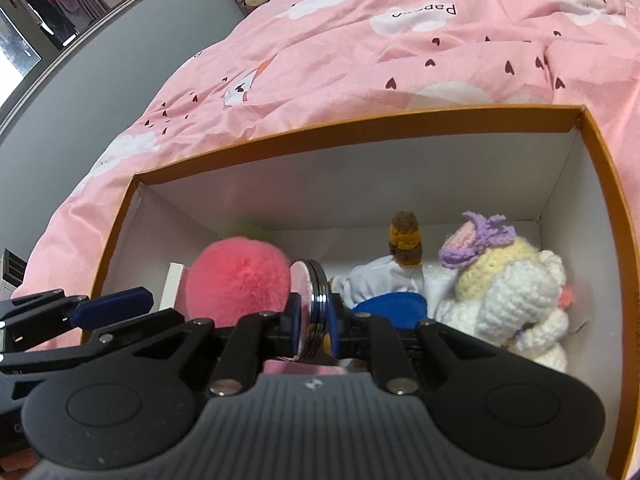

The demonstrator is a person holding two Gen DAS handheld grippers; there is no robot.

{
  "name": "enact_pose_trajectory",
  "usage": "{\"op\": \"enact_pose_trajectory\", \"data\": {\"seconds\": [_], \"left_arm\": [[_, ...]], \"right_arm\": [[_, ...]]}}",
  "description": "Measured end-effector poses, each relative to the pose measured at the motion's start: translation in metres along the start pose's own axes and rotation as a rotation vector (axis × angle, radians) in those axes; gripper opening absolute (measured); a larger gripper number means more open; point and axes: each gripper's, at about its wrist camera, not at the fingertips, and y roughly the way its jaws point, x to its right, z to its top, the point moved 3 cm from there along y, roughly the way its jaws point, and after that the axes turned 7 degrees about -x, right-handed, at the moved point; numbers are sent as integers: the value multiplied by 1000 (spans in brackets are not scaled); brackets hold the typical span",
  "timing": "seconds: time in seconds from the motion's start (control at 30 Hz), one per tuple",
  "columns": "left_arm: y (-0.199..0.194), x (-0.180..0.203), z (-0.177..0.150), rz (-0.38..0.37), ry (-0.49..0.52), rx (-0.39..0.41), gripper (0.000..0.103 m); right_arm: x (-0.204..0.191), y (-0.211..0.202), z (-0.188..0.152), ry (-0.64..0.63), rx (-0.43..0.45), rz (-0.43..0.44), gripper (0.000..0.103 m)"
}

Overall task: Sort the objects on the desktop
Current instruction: 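Lower the pom-pom and mirror into the box and open both grippers, then grasp the white tube with the left gripper while the right grasps the PHOTO CARD box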

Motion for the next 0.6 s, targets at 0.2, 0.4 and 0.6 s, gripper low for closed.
{"op": "enact_pose_trajectory", "data": {"seconds": [0.2,0.4,0.6], "left_arm": [[-25,-1,-8,0,-34,16,42],[-58,2,-24,20,-61,23,42],[-84,3,-54,15,-85,17,42]], "right_arm": [[-9,-22,-8,-22,46,-20,18],[-25,-55,-27,-39,119,-8,25],[-54,-92,-64,-108,205,-1,36]]}}
